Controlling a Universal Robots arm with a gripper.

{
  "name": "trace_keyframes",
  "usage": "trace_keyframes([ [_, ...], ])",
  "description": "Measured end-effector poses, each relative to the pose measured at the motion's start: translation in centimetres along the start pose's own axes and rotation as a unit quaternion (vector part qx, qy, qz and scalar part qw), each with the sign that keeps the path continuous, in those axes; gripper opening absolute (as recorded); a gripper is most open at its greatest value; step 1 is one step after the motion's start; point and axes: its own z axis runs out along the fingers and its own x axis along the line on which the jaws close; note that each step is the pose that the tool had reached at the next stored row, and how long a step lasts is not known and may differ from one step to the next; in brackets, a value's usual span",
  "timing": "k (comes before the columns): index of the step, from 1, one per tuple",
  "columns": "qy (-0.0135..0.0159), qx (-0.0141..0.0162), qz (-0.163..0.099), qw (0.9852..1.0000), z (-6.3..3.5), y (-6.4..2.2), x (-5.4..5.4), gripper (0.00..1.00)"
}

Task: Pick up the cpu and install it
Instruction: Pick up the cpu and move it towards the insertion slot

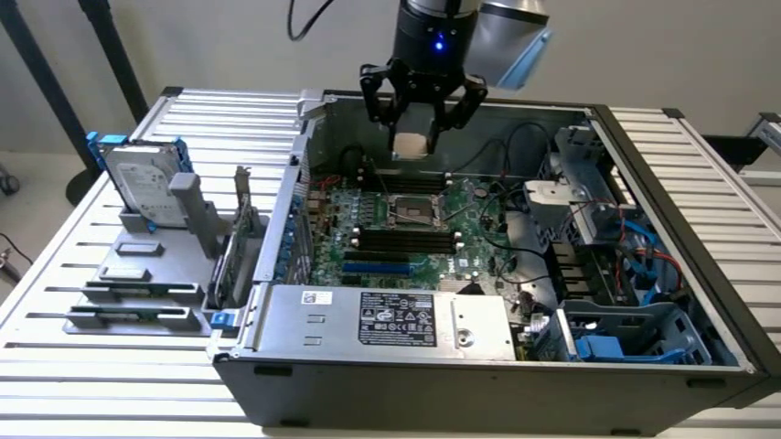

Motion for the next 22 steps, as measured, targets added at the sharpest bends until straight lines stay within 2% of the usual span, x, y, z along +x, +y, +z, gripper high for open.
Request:
trace_keyframes([
  [5, -0.0001, -0.0002, 0.001, 1.0000, 0.93, 0.57, -0.6, 0.54],
  [16, -0.0009, -0.0007, 0.010, 0.9999, 3.00, 1.51, -1.1, 0.54],
  [22, -0.0009, -0.0007, 0.011, 0.9999, 4.03, 1.63, -1.6, 0.54],
])
